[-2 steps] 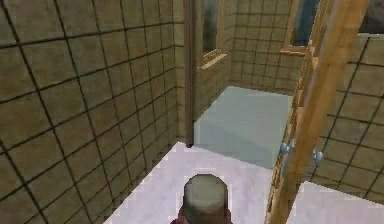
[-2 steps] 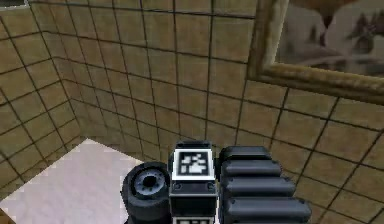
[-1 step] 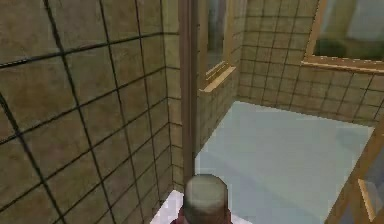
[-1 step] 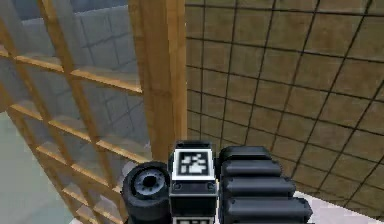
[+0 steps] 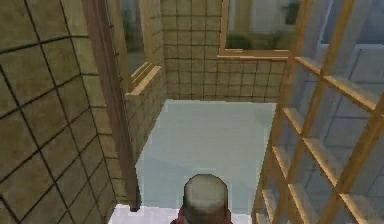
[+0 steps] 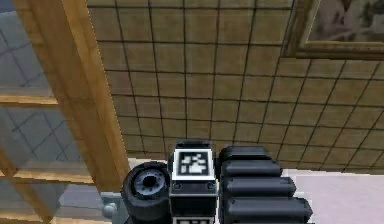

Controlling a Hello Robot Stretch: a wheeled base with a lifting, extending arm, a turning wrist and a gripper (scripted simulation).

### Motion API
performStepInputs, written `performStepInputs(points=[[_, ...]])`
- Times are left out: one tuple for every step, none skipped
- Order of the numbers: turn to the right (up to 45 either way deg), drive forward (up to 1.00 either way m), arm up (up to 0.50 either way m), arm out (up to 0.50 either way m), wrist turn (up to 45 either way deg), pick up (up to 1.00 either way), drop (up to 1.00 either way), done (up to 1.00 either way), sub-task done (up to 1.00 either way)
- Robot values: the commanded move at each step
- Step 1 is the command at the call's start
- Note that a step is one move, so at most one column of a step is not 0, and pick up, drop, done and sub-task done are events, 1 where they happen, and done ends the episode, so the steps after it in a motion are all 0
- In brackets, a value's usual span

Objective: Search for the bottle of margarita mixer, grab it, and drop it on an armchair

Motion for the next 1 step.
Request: performStepInputs(points=[[0.0,0.4,0.0,0.0,0.0,0.0,0.0,0.0,0.0]])
